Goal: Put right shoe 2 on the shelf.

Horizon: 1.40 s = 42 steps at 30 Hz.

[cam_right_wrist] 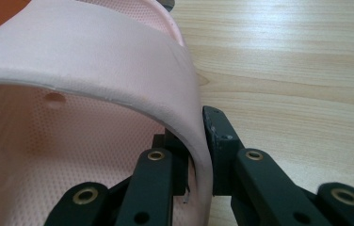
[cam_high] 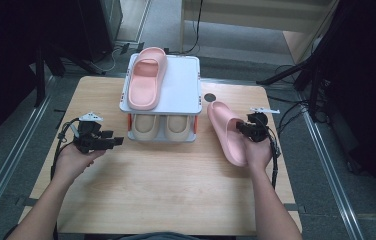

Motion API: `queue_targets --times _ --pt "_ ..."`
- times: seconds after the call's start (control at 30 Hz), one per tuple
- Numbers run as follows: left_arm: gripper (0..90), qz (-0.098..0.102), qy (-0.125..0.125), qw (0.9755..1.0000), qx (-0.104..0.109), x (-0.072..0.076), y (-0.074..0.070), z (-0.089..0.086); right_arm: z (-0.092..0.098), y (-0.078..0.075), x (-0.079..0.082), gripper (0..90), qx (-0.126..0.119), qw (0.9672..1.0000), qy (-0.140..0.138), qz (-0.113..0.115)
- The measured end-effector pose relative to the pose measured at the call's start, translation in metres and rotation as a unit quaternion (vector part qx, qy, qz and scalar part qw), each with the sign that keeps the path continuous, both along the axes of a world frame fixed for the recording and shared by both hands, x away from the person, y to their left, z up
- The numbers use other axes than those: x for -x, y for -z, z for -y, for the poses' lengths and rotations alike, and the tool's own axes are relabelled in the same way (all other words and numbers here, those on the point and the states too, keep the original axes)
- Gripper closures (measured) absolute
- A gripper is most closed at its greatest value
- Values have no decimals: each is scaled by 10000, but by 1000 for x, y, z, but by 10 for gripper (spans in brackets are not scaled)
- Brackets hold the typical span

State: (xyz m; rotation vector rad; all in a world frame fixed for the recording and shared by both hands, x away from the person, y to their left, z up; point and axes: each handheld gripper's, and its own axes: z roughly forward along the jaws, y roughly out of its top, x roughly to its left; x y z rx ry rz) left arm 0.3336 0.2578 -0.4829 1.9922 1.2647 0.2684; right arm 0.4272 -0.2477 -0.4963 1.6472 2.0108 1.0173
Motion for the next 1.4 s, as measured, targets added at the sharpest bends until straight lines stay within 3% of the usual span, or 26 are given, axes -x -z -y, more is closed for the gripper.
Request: queue_targets --times 0.1,0.27,0.5,0.97,1.2,1.4 --pt "435 -38 31 10000 -1 0 0 0 1 -2 0 822 -62 9999 -60 -99" --pt "434 -61 46 10000 59 0 0 0 -2 -7 -1 822 337 9989 -213 -234" --pt "434 -41 40 9999 134 2 -1 -2 2 -26 -9 821 519 9973 -310 -427" --pt "434 -79 83 9998 167 2 -2 -2 -11 -112 -36 819 645 9967 -480 -124" --pt "433 -98 100 9998 162 2 -1 -2 -20 -142 -49 818 574 9970 -504 -80" --pt "434 -88 96 9998 149 2 -1 -1 -36 -160 -57 815 672 9962 -560 -16"
